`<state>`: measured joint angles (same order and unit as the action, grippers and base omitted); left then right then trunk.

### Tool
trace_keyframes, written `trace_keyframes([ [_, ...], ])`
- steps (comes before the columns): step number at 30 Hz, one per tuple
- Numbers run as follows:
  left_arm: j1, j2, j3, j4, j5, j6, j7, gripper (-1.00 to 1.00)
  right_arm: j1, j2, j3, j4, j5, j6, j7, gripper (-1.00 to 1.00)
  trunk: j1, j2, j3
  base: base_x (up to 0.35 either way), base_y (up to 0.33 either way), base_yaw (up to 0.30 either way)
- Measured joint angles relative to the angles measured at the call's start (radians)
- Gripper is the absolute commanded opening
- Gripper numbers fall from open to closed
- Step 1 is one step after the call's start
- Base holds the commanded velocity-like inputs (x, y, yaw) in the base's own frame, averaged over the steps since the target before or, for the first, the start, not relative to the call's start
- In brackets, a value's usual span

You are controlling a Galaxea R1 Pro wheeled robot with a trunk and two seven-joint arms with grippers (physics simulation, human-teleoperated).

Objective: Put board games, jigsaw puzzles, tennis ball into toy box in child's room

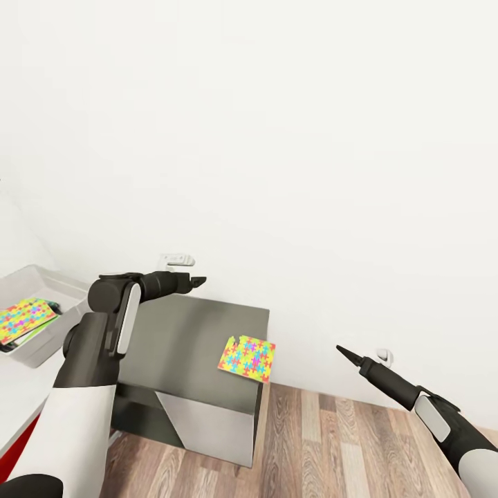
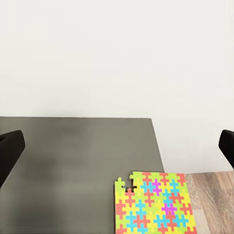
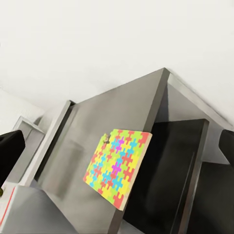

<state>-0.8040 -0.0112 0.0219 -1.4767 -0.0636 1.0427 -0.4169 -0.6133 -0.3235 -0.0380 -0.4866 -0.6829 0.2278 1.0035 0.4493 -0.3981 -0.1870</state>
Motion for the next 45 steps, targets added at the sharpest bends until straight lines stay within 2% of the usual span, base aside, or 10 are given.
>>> trace_keyframes([
  [33, 0.006, -0.001, -0.002, -0.001, 0.0, 0.0, 0.0, 1.0, 0.0, 0.0, -0.001, 0.004, -0.001, 0.0, -0.001, 1.0, 0.0, 0.0, 0.055, 0.0, 0.0, 0.018],
  [45, 0.012, -0.001, -0.035, 0.0, 0.001, 0.001, -0.014, 1.0, 0.0, 0.0, -0.004, 0.018, -0.004, 0.0, -0.002, 1.0, 0.0, 0.0, 0.069, 0.0, 0.0, 0.056],
])
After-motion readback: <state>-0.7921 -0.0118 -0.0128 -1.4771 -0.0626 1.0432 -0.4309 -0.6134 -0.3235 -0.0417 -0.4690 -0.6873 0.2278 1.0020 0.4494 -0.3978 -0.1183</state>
